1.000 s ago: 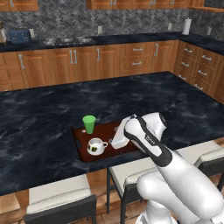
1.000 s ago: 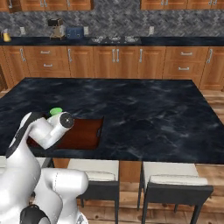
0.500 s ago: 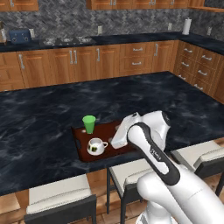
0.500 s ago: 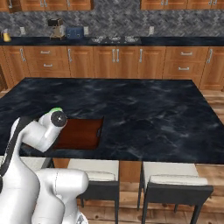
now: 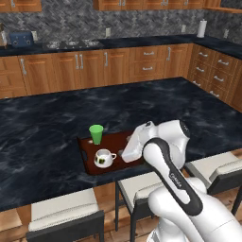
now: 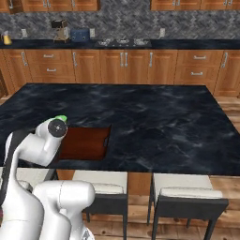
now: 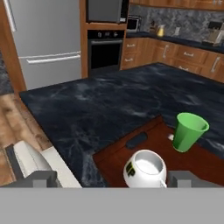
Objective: There is a tray on the dining counter. Grab the cup, mug, and pitcher and place them on the tray. The pitcher may be placed next to the tray if it cannot fit the tray.
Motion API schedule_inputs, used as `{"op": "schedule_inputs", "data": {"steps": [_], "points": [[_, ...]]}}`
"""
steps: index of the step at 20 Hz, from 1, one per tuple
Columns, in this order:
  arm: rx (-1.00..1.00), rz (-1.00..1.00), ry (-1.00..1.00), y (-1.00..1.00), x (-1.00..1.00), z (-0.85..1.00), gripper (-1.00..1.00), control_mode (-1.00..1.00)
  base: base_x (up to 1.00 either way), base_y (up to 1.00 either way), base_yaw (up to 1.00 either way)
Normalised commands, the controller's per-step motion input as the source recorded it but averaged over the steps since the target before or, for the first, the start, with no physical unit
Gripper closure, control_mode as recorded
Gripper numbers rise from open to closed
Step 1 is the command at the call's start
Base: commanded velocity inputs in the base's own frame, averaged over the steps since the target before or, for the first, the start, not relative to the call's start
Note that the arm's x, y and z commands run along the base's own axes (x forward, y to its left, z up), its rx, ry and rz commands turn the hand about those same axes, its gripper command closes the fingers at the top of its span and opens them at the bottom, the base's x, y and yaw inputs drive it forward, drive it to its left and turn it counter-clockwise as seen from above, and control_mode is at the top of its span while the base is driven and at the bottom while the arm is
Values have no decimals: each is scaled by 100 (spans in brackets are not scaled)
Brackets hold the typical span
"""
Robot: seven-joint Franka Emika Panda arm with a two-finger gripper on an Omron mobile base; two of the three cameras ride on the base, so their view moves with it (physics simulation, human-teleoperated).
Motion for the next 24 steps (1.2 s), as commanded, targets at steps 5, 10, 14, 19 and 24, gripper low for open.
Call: {"op": "schedule_inputs", "data": {"steps": [5, 10, 14, 19, 24], "points": [[-3, -8, 0, 0, -39, 91, -100, -100, 0, 0, 0], [-14, -17, 3, -7, -44, 78, -100, -100, 0, 0, 0], [-22, -24, 6, -33, -36, 38, -100, -100, 0, 0, 0], [-19, -24, 12, -37, -25, 10, -100, -100, 0, 0, 0], [-11, -18, 16, -33, -26, 1, -100, -100, 0, 0, 0]]}}
